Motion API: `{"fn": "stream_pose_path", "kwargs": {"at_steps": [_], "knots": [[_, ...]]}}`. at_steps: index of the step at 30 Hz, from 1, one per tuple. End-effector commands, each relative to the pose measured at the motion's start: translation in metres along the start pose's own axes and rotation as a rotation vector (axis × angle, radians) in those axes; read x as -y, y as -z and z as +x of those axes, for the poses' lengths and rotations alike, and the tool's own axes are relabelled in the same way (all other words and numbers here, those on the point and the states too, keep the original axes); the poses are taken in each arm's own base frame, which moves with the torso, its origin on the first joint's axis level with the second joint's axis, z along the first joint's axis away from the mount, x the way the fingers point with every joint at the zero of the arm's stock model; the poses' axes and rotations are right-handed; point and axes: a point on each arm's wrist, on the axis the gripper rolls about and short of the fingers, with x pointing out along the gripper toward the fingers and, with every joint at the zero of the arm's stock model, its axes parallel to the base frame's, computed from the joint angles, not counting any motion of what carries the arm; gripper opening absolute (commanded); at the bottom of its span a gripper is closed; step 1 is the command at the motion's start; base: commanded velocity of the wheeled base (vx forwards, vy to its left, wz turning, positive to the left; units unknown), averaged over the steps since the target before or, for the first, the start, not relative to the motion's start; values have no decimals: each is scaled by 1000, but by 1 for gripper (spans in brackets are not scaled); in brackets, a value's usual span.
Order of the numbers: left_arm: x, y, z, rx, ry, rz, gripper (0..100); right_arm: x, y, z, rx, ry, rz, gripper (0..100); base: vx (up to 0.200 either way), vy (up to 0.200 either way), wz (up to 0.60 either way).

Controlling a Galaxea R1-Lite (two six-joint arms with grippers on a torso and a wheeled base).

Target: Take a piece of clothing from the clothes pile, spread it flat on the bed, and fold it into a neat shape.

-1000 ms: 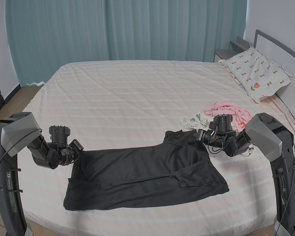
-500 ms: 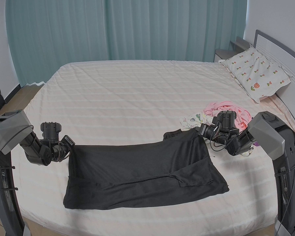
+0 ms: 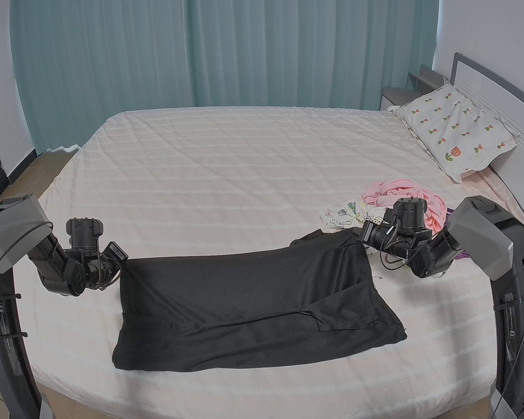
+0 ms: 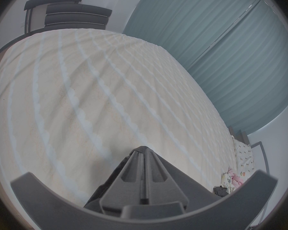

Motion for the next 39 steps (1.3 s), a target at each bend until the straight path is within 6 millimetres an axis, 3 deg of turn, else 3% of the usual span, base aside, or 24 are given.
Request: {"fn": "stream_pose_path", "kwargs": {"at_steps": [1,6,23,35,36,38,39], "knots": [[-1,2,-9,-10,-4,6,0,-2,-8,-23,-18,-27,9,0,0,0,0],[-7,6,-17,-27,-24,31,0,3,-2,-37,-60,-40,7,0,0,0,0],[-61,59,-58,-251,-195,268,0,25,43,-86,-240,-37,-120,0,0,0,0],[-69,79,-68,-326,-231,330,0,32,65,-101,-307,-16,-146,0,0,0,0],[-70,80,-69,-332,-234,339,100,32,65,-102,-310,-14,-147,0,0,0,0],[-72,84,-72,-350,-240,367,100,33,70,-103,-328,-9,-149,0,0,0,0],[-73,86,-73,-356,-243,376,100,34,71,-104,-331,-6,-150,100,0,0,0]]}}
